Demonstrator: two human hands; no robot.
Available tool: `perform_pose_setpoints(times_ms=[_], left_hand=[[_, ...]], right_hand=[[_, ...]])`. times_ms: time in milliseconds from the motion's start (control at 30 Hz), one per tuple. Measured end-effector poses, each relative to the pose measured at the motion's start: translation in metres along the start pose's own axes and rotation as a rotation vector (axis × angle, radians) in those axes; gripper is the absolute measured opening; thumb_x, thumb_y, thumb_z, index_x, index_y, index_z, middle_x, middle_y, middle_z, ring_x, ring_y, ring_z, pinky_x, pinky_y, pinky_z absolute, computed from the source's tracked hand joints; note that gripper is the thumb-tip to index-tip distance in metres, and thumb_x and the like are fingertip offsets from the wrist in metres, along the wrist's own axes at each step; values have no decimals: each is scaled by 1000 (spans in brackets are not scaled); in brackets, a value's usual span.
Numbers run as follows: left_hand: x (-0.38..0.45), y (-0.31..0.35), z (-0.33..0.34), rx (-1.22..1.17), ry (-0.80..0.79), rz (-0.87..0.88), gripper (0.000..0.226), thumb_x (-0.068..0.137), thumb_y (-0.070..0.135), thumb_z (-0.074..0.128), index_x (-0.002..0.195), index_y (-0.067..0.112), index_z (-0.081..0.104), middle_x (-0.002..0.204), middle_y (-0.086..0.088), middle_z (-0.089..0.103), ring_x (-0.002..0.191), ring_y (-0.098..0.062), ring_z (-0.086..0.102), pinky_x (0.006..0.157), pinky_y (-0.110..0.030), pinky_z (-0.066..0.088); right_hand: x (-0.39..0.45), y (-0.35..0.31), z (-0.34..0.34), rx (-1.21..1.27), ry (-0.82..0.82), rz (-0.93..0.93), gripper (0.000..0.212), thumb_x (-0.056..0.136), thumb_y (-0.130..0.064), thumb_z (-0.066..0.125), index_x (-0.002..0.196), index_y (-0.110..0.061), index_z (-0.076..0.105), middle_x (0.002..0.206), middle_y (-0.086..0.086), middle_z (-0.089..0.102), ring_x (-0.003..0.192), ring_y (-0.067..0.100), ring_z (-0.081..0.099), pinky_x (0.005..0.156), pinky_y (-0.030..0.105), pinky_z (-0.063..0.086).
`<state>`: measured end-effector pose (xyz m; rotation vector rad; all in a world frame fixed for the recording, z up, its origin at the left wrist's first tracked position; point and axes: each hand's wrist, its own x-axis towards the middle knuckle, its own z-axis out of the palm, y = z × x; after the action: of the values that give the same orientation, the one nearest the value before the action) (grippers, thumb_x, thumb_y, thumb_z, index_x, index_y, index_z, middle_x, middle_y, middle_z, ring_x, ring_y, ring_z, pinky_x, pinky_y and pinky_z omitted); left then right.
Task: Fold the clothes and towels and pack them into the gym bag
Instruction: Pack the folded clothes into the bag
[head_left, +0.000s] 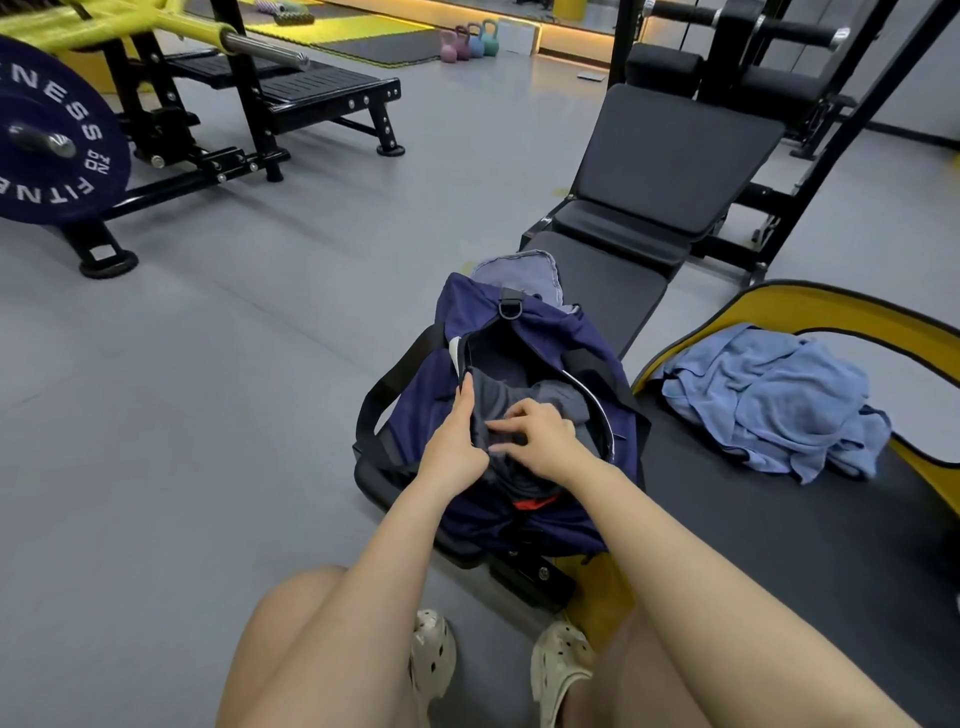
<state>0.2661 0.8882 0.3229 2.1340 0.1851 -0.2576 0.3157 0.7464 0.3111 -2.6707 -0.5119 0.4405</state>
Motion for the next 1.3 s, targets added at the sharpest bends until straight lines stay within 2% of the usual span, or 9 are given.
perform_pose_setpoints(times_ms=[133,233,400,533,700,867,1067,1200,1300], left_hand=[[-2,5,-1,-23,14,-2,95,84,-8,45,150,40,-4,89,-6,57,55,-9,36,48,-15,31],[-1,5,-4,-41,17,-7,95,84,-6,45,148,45,-5,92,1,54,60,-10,42,57,-20,39],[-3,2,-3,-58,15,-7,98,81,-5,45,146,49,-4,71,-1,45,62,-16,39,60,-29,38],[-1,0,-3,-50,4,7,97,85,-4,49,148,46,-5,93,3,52,64,-13,43,60,-26,40],[-2,0,-5,-88,-8,-4,105,82,-6,53,142,55,-9,136,8,44,83,-11,56,80,-34,53],[-4,1,-4,-44,-3,36,105,78,-8,45,142,57,-7,136,4,50,76,-18,58,73,-36,53],[-3,0,-5,91,-18,115,100,81,-1,51,144,52,-7,158,13,14,136,-20,38,103,-43,42],[-2,3,1,562,133,208,74,95,22,44,152,27,-3,160,-2,-9,147,-20,-3,119,-45,6],[2,7,16,728,331,449,60,96,25,46,150,16,22,159,-11,9,147,-25,9,118,-40,8]], right_hand=[[-1,-6,15,-219,7,-45,42,92,-48,54,134,-43,50,151,-6,29,140,21,17,107,42,20],[-2,-11,20,-410,5,-77,43,94,-50,47,136,-40,48,150,-2,31,136,26,26,102,43,27],[11,-11,6,-464,350,-309,28,86,-40,58,98,-22,76,99,3,66,93,27,60,76,38,46],[16,-9,11,-205,33,-156,58,94,-44,52,146,-22,35,158,-2,19,144,30,20,112,54,19],[11,-4,19,-323,-146,-98,65,99,-49,32,151,-38,-6,159,-13,-15,145,40,-4,115,58,-1],[11,-12,38,-430,-134,-55,60,99,-50,29,151,-41,0,159,-14,-14,144,41,-15,110,61,-12],[13,-9,29,-353,-153,-52,59,100,-49,29,152,-37,3,161,-11,-4,146,35,-7,115,56,-8],[0,10,11,-106,261,-120,47,99,-40,44,140,-16,47,146,3,44,138,27,35,114,45,17],[-16,37,-1,43,568,32,37,95,-22,56,128,-7,58,133,8,53,127,26,45,105,36,34]])
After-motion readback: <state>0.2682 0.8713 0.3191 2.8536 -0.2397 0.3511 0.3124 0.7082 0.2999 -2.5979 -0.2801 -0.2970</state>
